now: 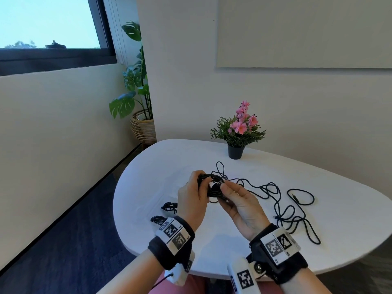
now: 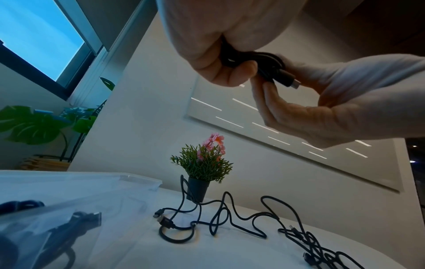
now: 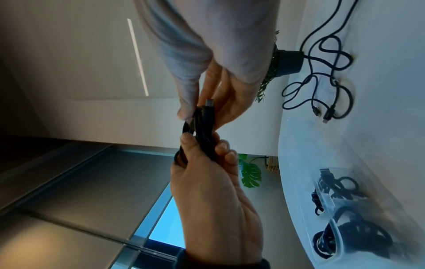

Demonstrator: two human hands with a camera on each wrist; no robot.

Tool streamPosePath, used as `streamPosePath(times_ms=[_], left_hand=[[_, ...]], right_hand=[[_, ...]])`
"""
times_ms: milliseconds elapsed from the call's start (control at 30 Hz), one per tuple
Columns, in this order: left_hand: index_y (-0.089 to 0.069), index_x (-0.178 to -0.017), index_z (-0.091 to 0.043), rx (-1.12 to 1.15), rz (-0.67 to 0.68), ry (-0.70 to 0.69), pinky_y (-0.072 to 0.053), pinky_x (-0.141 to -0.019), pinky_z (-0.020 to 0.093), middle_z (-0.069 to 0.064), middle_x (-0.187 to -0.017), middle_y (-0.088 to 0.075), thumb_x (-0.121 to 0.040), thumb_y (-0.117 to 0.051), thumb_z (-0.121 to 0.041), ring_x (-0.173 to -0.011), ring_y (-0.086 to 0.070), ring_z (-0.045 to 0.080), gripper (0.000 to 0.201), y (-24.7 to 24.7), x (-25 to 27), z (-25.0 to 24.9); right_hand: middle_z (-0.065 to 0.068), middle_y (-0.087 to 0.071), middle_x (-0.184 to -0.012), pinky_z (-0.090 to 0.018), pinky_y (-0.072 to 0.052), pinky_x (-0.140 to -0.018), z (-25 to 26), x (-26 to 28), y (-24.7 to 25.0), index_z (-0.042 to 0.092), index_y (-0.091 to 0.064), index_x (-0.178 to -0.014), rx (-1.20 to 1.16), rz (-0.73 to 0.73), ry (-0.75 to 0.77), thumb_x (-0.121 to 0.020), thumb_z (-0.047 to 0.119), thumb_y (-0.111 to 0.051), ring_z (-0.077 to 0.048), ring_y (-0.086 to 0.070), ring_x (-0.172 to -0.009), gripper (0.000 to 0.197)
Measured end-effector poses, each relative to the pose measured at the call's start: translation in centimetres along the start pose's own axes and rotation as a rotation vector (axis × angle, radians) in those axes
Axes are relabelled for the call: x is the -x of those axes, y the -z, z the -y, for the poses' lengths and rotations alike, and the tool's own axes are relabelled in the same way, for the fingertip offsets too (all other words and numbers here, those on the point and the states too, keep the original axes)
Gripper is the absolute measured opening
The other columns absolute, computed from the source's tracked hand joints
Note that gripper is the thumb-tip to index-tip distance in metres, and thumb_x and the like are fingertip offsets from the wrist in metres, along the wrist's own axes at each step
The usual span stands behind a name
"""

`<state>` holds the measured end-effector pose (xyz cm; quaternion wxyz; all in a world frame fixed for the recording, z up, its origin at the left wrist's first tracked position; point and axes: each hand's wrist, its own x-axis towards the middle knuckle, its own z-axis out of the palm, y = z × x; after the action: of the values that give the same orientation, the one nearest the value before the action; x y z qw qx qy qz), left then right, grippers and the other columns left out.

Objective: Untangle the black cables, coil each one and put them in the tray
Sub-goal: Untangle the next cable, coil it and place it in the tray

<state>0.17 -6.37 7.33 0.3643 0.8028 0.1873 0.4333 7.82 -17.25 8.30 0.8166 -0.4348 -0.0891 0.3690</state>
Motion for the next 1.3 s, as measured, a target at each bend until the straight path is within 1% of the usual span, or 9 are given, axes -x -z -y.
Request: streamPosePath(times_ms=[167,300,400,500,600,800,1000,1133,1300], left_hand=[[-0.055,-0.107,-0.014,0.019,0.052,0.017,-0.047,-0.052,0.015,-0.002,-0.066,-0.060,-0.096,-0.050,-0.019,-0.049,-0.055,0.004,0.013,0.1,-0.2,0.0],[-0.056,-0.106,-0.012,0.082,0.052,0.099,-0.047,-0.050,0.013,0.003,-0.066,-0.062,-0.096,-0.050,-0.015,-0.047,-0.057,0.007,0.011,-0.1,0.1,0.2],[-0.055,-0.107,-0.011,0.048,0.067,0.100,-0.043,-0.050,0.011,-0.003,-0.060,-0.057,-0.097,-0.047,-0.015,-0.045,-0.054,0.006,0.013,-0.3,0.5,0.6],[-0.055,-0.108,-0.011,-0.035,0.060,0.097,-0.042,-0.054,0.014,-0.006,-0.065,-0.057,-0.097,-0.048,-0.019,-0.054,-0.054,0.007,0.015,-0.6,0.5,1.1],[-0.055,-0.108,-0.011,-0.054,0.084,0.093,-0.046,-0.059,0.020,-0.006,-0.077,-0.062,-0.097,-0.049,-0.020,-0.063,-0.058,0.013,0.015,-0.6,0.2,1.4],[-0.056,-0.103,-0.011,-0.079,0.125,-0.006,-0.037,-0.056,0.004,-0.020,-0.061,-0.051,-0.096,-0.051,-0.016,-0.059,-0.056,-0.010,0.010,-0.2,1.0,1.7],[-0.056,-0.103,-0.013,-0.082,0.049,0.095,-0.041,-0.053,0.016,-0.012,-0.055,-0.052,-0.097,-0.049,-0.020,-0.048,-0.051,0.003,0.012,-0.4,0.8,3.1],[-0.056,-0.100,-0.015,-0.090,0.055,0.101,-0.041,-0.054,0.018,-0.011,-0.058,-0.054,-0.096,-0.049,-0.019,-0.051,-0.052,0.006,0.009,-0.1,0.7,3.4],[-0.055,-0.103,-0.016,-0.102,0.091,0.056,-0.045,-0.057,0.015,-0.013,-0.068,-0.059,-0.096,-0.049,-0.018,-0.056,-0.055,0.000,0.009,-0.1,1.2,3.0]], right_hand=[[-0.004,-0.071,-0.086,-0.024,-0.046,-0.071,0.0,0.2,0.2,0.011,-0.072,-0.092,-0.009,0.095,-0.062,-0.074,0.013,-0.067,-0.009,-0.063,-0.068,0.019],[-0.013,-0.070,-0.088,-0.023,-0.056,-0.075,0.1,0.6,-0.2,0.005,-0.074,-0.086,-0.007,0.195,-0.052,-0.079,0.012,-0.060,-0.020,-0.066,-0.074,0.017],[-0.017,-0.069,-0.087,-0.030,-0.059,-0.075,0.2,0.5,-0.5,0.004,-0.062,-0.099,0.017,0.162,-0.032,-0.085,0.000,-0.057,-0.024,-0.069,-0.076,0.016],[-0.013,-0.067,-0.093,-0.037,-0.058,-0.082,-0.2,0.3,-0.5,0.014,-0.049,-0.111,0.295,0.126,0.110,-0.087,-0.005,-0.058,-0.022,-0.069,-0.082,0.032],[-0.004,-0.063,-0.105,-0.043,-0.056,-0.085,-0.6,0.3,-0.6,0.018,-0.058,-0.102,0.611,0.116,0.284,-0.078,0.011,-0.074,-0.029,-0.067,-0.086,0.029],[0.000,-0.065,-0.092,-0.007,-0.048,-0.066,-0.2,-0.5,-0.2,0.014,-0.074,-0.074,0.895,-0.047,0.625,-0.072,0.007,-0.079,-0.006,-0.064,-0.081,0.009],[0.004,-0.068,-0.083,-0.012,-0.050,-0.070,-1.2,-0.5,-0.2,0.012,-0.075,-0.078,1.084,0.022,0.837,-0.072,0.003,-0.078,-0.002,-0.062,-0.085,0.011],[0.006,-0.065,-0.088,-0.009,-0.044,-0.069,-1.3,0.2,-0.5,0.019,-0.070,-0.102,1.186,0.095,0.782,-0.069,0.010,-0.081,-0.006,-0.054,-0.083,0.036],[0.005,-0.062,-0.071,-0.013,-0.044,-0.062,-1.3,0.1,-1.8,0.015,-0.069,-0.083,1.226,0.014,0.645,-0.074,0.014,-0.077,-0.006,-0.052,-0.061,0.012]])
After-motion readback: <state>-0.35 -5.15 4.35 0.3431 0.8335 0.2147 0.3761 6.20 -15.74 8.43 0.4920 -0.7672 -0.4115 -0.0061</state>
